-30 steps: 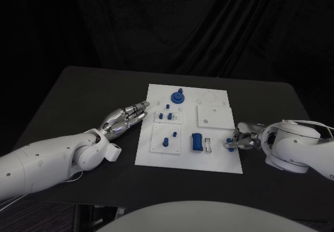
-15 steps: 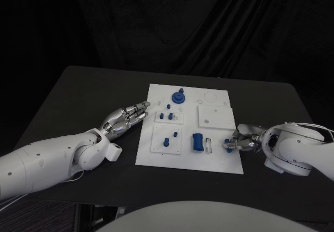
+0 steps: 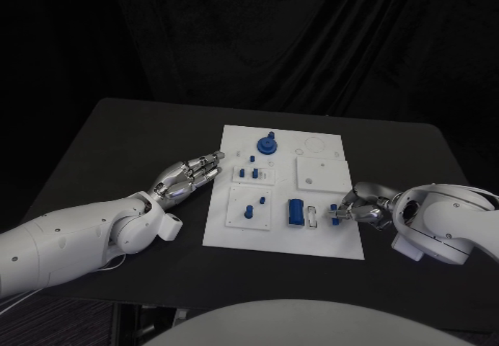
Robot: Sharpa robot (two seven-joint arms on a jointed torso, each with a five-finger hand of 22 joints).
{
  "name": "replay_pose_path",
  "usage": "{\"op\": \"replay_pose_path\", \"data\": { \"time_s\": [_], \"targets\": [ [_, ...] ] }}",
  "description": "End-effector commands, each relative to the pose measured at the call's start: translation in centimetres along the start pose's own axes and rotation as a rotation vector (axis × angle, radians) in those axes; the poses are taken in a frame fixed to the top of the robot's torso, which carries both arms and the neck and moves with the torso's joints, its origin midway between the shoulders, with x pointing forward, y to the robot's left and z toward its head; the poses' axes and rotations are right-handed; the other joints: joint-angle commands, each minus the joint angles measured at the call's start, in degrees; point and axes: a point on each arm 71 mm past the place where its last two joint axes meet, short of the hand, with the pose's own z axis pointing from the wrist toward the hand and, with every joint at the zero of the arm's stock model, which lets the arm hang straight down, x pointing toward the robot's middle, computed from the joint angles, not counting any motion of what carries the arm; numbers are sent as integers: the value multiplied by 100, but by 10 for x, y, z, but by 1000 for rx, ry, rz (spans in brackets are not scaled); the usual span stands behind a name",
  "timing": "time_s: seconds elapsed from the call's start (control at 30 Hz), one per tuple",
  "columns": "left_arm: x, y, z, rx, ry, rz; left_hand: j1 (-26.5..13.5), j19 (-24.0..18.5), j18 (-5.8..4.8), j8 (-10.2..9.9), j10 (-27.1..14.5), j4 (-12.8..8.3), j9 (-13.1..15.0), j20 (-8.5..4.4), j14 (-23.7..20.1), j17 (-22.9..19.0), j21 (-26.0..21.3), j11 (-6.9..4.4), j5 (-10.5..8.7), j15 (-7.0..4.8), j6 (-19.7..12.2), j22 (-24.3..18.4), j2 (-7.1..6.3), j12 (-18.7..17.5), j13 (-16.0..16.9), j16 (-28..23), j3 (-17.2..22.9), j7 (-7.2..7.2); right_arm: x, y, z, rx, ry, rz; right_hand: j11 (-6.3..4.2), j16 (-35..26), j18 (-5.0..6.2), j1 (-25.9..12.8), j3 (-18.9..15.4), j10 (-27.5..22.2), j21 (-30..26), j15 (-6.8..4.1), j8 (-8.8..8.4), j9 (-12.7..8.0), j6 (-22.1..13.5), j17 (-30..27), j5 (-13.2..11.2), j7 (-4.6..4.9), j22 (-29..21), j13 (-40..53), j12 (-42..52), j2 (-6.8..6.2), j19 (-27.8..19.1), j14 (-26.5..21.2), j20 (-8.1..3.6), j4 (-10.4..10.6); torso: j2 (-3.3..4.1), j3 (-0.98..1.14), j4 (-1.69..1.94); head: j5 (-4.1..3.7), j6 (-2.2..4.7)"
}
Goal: Assemble the parts on the task board
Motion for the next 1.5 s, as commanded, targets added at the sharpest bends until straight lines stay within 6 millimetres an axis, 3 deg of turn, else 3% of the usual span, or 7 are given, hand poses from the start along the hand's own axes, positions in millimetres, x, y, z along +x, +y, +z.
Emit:
{"op": "replay_pose_path", "data": {
  "time_s": [0.03, 0.6, 0.93, 1.27, 1.5],
  "targets": [
    [2, 4, -2, -16, 10, -9, 2, -5, -64, 12, 2, -7, 2, 23, -15, 4, 14, 27, 9, 38, -28, 7, 69, 20, 5, 5, 30, 13, -2, 5, -2, -14, -2, 81, -5, 37, 26, 9, 187, 598, 13, -1, 32, 6, 45, 923, 13, -14, 1297, 1508, 8, -45, 331, 471, 2, -143, -2, -3, 2, 6, -1],
    [4, 5, 1, -17, 16, -11, 0, -5, -65, 11, 7, -10, 2, 21, -14, 4, 14, 39, 0, 37, -29, 5, 71, 25, 5, 5, 36, 5, 2, 18, 6, -23, 74, 123, -9, 43, 20, -24, 267, 598, 37, -5, 67, 19, 64, 933, 10, -17, 1305, 1508, 8, -50, 343, 473, -3, -176, 5, -4, 13, -16, -1],
    [4, 5, 0, -17, 15, -11, 0, -5, -65, 11, 7, -11, 2, 21, -14, 4, 13, 41, -3, 37, -31, 2, 71, 25, 5, 6, 39, 4, 5, 20, 13, -9, 112, 111, -6, 38, 21, -66, 291, 598, 32, -4, 73, 20, 55, 919, 6, -12, 1303, 1508, 8, -51, 340, 470, -3, -165, 0, -12, 10, 8, -1],
    [4, 5, 0, -17, 17, -12, -1, -4, -66, 12, 9, -13, 2, 21, -14, 4, 14, 44, 0, 38, -28, 5, 71, 28, 5, 5, 42, 3, 9, 20, 18, 0, 142, 97, -3, 33, 23, -105, 307, 598, 24, -2, 73, 20, 39, 908, 3, -9, 1300, 1508, 8, -63, 337, 468, -3, -157, -3, -2, 19, 9, -1],
    [4, 5, 0, -17, 17, -13, -1, -4, -66, 12, 9, -13, 2, 21, -14, 4, 14, 44, 0, 38, -28, 5, 71, 28, 5, 5, 42, 3, 10, 21, 21, -2, 145, 96, -3, 32, 25, -108, 311, 598, 17, -2, 72, 19, 36, 905, 4, -8, 1297, 1508, 8, -63, 333, 467, -3, -156, 0, -2, 5, 33, -1]
  ]
}}
